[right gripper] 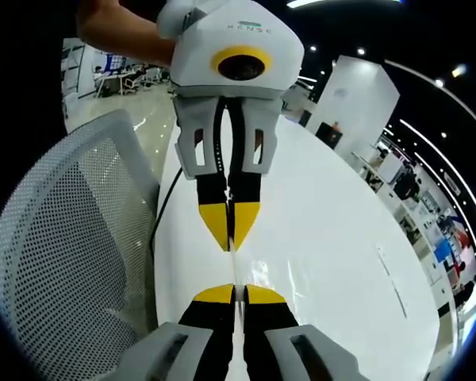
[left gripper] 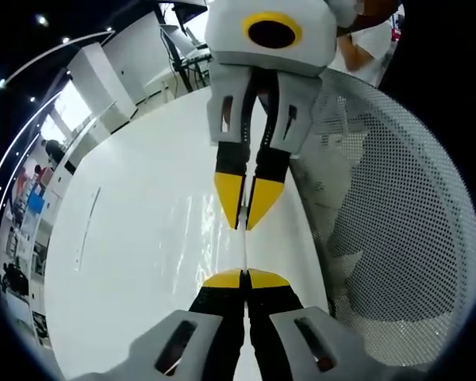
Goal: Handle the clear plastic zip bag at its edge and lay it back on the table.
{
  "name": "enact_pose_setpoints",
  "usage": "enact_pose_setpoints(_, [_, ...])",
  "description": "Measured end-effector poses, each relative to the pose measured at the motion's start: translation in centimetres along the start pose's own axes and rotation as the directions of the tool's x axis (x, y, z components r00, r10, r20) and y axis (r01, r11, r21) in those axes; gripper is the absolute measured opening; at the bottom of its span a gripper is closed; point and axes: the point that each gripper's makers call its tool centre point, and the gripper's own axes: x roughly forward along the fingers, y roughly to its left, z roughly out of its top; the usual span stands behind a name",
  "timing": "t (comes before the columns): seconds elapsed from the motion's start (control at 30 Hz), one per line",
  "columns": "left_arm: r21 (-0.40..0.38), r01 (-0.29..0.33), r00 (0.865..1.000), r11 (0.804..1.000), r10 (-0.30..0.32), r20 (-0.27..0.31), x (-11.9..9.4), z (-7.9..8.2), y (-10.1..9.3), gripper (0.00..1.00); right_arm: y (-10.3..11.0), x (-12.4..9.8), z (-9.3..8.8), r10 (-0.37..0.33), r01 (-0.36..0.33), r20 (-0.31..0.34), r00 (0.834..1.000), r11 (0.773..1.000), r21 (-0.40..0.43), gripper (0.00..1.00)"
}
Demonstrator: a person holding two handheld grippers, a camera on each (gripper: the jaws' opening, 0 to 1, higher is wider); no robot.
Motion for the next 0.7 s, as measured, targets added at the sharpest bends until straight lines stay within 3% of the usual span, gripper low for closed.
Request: enact_pose_setpoints(0.7, [-0.018, -0.004, 1.0, 1.0, 0.004, -0.004, -0.14, 0.07, -0.19, 0.0, 0.06, -0.1, 0.08, -0.004, 0.004, 0.003, 1.0, 1.0, 0.0, 0.0])
